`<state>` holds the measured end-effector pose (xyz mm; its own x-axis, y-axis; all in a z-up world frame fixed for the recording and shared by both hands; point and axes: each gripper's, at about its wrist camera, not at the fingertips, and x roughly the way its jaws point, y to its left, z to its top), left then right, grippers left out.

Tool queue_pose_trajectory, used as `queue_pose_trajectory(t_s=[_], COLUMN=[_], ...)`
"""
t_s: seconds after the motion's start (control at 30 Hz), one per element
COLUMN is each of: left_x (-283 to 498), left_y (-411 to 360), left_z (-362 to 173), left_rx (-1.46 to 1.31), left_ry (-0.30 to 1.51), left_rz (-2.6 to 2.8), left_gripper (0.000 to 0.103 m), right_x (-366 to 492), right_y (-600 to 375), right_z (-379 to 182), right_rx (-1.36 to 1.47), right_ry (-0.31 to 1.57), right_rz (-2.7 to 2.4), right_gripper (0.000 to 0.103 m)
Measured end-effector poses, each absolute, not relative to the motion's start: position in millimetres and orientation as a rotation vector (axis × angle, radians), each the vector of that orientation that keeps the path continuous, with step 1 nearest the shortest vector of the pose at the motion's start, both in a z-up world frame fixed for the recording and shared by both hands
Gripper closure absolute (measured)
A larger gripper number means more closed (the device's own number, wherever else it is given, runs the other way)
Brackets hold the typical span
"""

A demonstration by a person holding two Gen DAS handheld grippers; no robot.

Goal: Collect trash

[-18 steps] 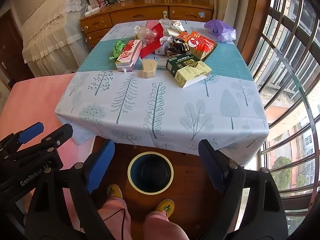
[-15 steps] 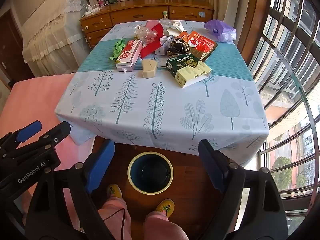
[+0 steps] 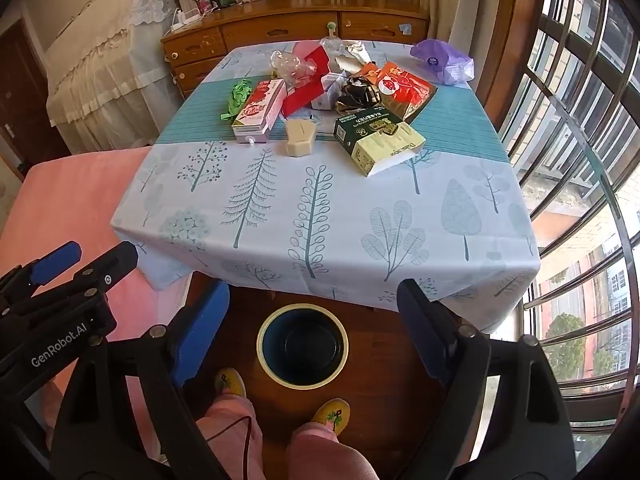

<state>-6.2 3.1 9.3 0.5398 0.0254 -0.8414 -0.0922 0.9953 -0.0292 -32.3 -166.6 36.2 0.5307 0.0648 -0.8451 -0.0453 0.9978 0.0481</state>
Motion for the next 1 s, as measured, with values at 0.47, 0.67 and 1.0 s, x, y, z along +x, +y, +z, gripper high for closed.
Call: queue_pose_trajectory(t_s=[0.47, 0.67, 1.0], left_x=[-1.6, -0.8, 0.3], left_y=[5.1, 4.1, 4.3], left_z=[1.5, 4.2, 5.6], left_rx=[-0.081, -0.082, -0.083], left_ry=[1.009, 0.999, 0.999], left_rz=[0.093, 0.089, 0.093], left_gripper=[0.024, 0.024, 0.024], right_x=[-30.7, -27.2, -25.0], right_y=[-170.2, -170.6, -169.6], right_z=[35.2, 33.9, 33.3], right_rx=[0.026, 0.024, 0.026], right_ry=[1.01, 1.006, 1.007], right_rz=[0.066, 0.069, 0.07], right_gripper=[0.019, 0.019, 0.019])
